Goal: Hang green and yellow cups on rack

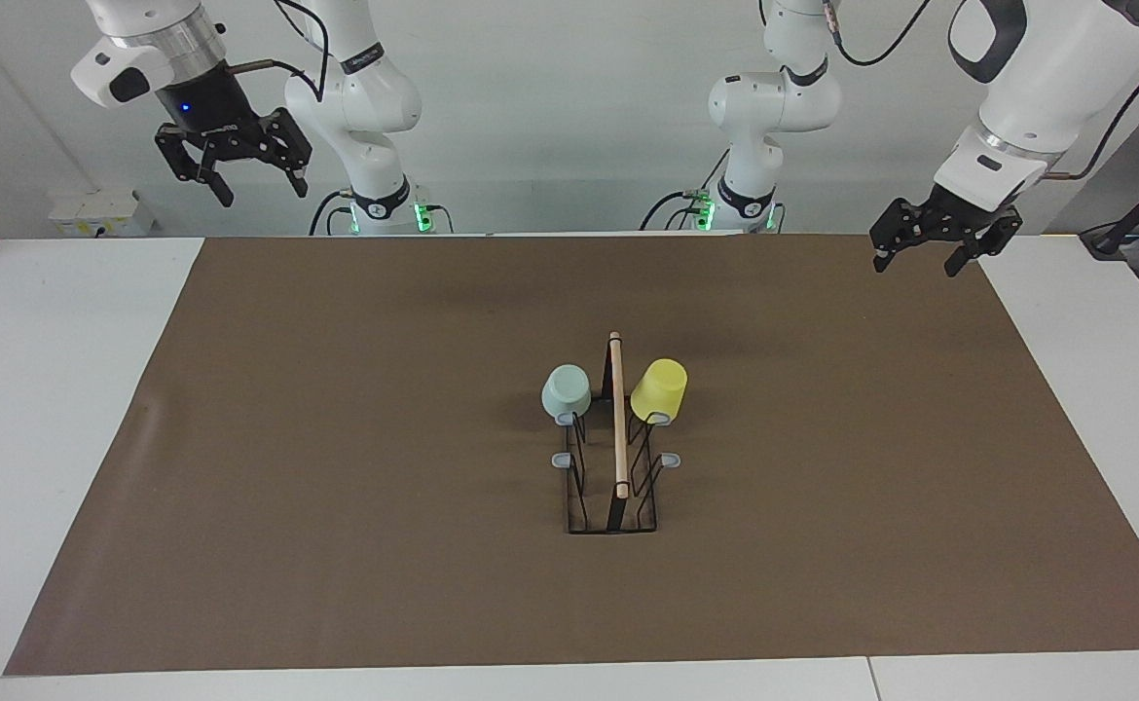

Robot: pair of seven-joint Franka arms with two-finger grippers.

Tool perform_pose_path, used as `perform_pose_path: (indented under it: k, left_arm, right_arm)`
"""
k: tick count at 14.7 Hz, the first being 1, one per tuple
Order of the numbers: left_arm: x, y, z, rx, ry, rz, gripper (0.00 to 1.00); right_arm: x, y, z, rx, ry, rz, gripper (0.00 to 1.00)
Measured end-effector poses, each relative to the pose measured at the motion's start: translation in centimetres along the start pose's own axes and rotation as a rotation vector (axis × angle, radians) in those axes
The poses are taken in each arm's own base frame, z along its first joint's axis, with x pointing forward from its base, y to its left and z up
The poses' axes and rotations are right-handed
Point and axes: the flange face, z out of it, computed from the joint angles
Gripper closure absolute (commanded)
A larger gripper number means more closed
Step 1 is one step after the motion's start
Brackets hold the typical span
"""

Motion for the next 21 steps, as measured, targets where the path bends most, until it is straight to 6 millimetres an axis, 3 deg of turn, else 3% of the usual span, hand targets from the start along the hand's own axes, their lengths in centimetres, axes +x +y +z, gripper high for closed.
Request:
perform_pose_path:
  k: [9, 21]
  left_arm:
    - [0.0, 0.0, 0.0, 0.000, 0.000, 0.000, 0.00]
    - [0.0, 0.0, 0.0, 0.000, 0.000, 0.000, 0.00]
  right_arm:
    - [7.0, 1.4, 4.6, 0.015, -0.045, 0.003, 0.00]
    - [7.1, 1.3, 5.5, -0.079, -0.079, -0.019, 0.00]
